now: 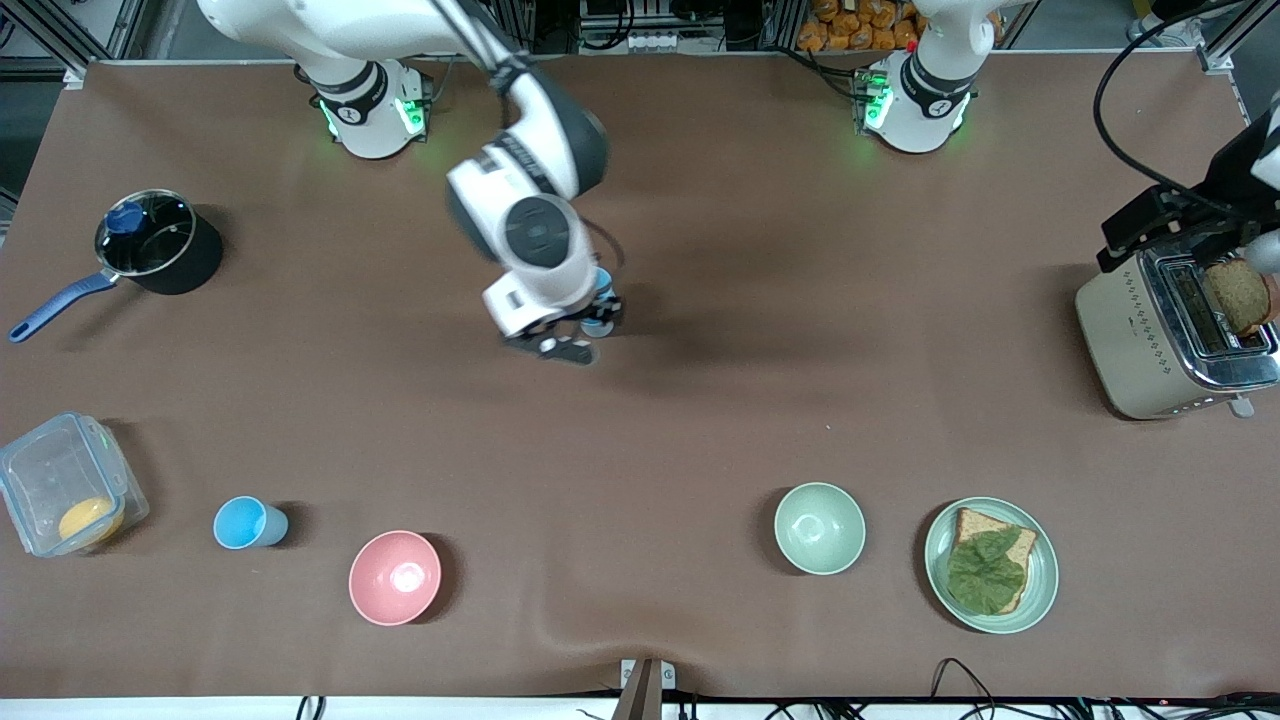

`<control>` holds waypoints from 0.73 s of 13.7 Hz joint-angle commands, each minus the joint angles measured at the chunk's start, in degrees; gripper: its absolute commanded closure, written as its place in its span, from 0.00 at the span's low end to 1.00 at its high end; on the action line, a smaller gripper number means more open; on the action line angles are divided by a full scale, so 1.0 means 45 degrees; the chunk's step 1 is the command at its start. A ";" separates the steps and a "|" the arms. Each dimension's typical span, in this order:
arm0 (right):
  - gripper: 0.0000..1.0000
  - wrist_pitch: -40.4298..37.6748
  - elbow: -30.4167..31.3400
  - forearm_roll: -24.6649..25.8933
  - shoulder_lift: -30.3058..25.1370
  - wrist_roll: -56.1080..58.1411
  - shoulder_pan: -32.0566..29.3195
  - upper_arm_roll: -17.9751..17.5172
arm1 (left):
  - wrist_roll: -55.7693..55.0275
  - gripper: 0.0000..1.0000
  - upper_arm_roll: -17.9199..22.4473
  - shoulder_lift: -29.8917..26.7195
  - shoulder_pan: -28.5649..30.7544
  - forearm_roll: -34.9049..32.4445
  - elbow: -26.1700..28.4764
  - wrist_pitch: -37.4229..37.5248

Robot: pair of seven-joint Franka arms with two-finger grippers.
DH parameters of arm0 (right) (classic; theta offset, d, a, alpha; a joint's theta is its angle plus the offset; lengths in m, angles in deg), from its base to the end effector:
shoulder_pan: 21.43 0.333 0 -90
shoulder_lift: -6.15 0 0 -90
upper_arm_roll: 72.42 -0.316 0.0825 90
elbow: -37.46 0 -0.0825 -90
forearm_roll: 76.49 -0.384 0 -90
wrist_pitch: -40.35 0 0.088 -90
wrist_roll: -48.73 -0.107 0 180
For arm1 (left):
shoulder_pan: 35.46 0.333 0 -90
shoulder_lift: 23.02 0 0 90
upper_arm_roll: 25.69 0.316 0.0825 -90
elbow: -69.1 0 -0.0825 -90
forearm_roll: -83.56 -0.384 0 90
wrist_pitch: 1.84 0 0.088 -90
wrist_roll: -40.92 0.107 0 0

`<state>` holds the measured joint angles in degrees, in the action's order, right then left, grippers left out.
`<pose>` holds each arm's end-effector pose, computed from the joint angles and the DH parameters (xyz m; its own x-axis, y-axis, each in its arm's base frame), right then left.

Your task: Stack blue cups with both arms

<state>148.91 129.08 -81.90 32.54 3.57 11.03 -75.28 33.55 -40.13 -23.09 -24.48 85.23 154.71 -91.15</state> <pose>0.5380 0.3849 0.3527 0.9585 -0.2112 -0.1914 -0.2067 -0.9775 0.0431 0.5522 -0.0366 0.6603 0.9958 0.0679 0.0615 0.0657 -0.9972 0.0369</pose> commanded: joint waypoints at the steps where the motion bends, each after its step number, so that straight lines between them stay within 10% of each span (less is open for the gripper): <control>1: 0.00 -0.0648 0.0206 -0.0106 -0.0765 0.2156 -0.1779 -0.0186 | 0.0428 0.00 0.1681 -0.0200 -0.1477 0.0352 0.0077 0.0236; 10: 0.00 -0.1859 0.1061 0.0205 -0.2226 1.0837 -0.8230 -0.0147 | 0.0894 0.00 0.2448 0.0266 -0.1991 0.0646 0.0156 0.0237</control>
<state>140.65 129.59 -81.86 27.30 52.05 -25.57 -74.60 34.73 -29.90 -22.79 -33.06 87.12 155.57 -90.56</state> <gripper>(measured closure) 0.000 0.000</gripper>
